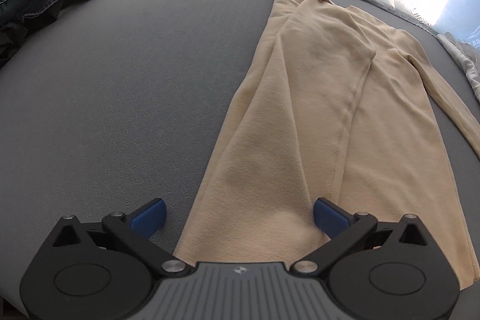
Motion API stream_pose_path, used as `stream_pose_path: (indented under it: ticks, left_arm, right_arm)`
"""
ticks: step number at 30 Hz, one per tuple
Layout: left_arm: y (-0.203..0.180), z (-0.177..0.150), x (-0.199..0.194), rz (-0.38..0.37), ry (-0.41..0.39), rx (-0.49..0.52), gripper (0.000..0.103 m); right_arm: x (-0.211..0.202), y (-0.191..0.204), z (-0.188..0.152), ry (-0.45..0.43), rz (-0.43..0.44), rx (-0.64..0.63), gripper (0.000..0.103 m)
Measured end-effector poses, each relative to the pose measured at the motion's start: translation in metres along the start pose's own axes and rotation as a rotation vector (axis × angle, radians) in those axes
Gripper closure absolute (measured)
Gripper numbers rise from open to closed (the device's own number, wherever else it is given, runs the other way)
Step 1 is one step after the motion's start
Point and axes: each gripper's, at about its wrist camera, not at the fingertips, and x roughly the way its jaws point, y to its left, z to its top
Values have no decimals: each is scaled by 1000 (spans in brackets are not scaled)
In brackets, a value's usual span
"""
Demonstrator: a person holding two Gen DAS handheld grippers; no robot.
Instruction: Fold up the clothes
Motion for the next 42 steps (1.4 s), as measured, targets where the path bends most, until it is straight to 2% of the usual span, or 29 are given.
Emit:
stream_pose_path:
  ticks: [5,11,17,21,23,24,25,26,27,31,33,34,36,42]
  left_arm:
    - [0,2,0,-2,3,3,0]
    - [1,3,0,-7,12,11,0]
    - [3,1,0,-18,10,29,0]
    - [3,1,-1,-20,12,33,0]
    - [3,1,-1,-20,11,34,0]
    - [3,1,-1,-20,8,34,0]
    - [3,0,-2,-20,5,34,0]
    - [4,0,-2,-20,3,34,0]
    - [4,0,-2,-20,1,33,0]
    - [4,1,-2,-17,6,26,0]
    - [4,2,-2,-14,15,23,0]
    - [3,3,-2,-13,20,20,0]
    - [3,5,-1,-9,32,14,0]
    - [6,7,-4,11,63,-41,0]
  right_arm:
    - [-3,10,4,2,144,116,93]
    - [-2,74,-2,60,418,181,95]
    - [-18,180,-28,207,722,44,95]
    - [-26,235,-49,312,858,-51,93]
    - [-27,253,-58,346,851,-133,87]
    - [-26,259,-63,357,834,-171,80]
    - [-28,260,-66,340,808,-222,77]
    - [-30,260,-68,314,778,-278,66]
    - [-33,260,-71,287,748,-334,52]
    - [-41,253,-79,158,615,-544,29]
    - [-39,242,-81,85,552,-599,4]
    - [-38,236,-82,50,521,-623,0]
    - [-31,222,-84,14,458,-647,0]
    - [-4,186,-86,9,306,-605,0]
